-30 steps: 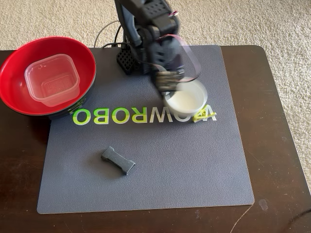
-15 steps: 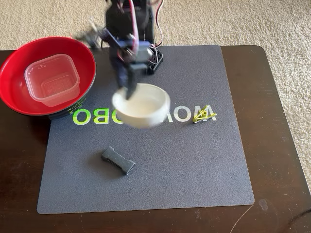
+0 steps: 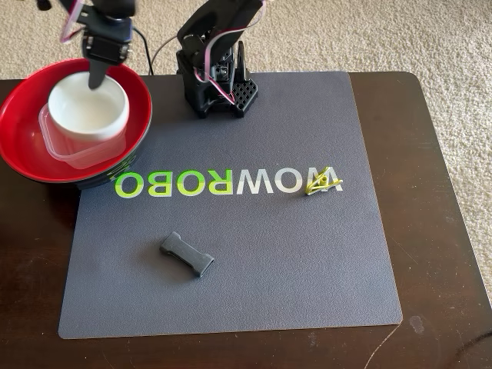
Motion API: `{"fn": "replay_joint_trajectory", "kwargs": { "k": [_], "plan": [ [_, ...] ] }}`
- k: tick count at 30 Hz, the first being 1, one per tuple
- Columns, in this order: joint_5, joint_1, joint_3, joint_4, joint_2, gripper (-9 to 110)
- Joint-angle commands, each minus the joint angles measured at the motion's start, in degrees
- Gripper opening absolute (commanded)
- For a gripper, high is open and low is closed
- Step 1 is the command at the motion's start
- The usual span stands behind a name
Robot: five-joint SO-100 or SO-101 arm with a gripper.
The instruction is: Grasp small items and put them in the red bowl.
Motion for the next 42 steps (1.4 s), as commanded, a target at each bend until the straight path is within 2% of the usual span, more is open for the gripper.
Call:
{"fn": "replay_joint_trajectory", "kwargs": {
  "k": [1, 4, 8, 9, 15, 20, 25, 27, 30, 36, 42],
  "plan": [
    [6.15, 8.79, 2.29, -6.15, -2.02, 0],
    [5.45, 7.73, 2.99, -10.28, -5.71, 0],
    [2.72, 3.08, -0.44, -8.53, -5.89, 18],
    [2.02, 2.29, -1.58, -7.65, -5.45, 19],
    [-4.22, -4.31, -19.25, 7.47, -10.55, 24],
    [-23.73, -23.82, -49.48, 24.7, -21.18, 24],
    [-40.78, -46.23, -56.34, 23.47, -32.08, 23],
    [-50.36, -51.77, -61.61, 23.82, -42.8, 23],
    [-63.37, -56.78, -70.93, 23.82, -59.41, 23],
    [-87.19, -62.4, -72.51, 16.44, -70.75, 21],
    [-92.2, -64.95, -71.54, 15.12, -81.91, 16]
  ]
}}
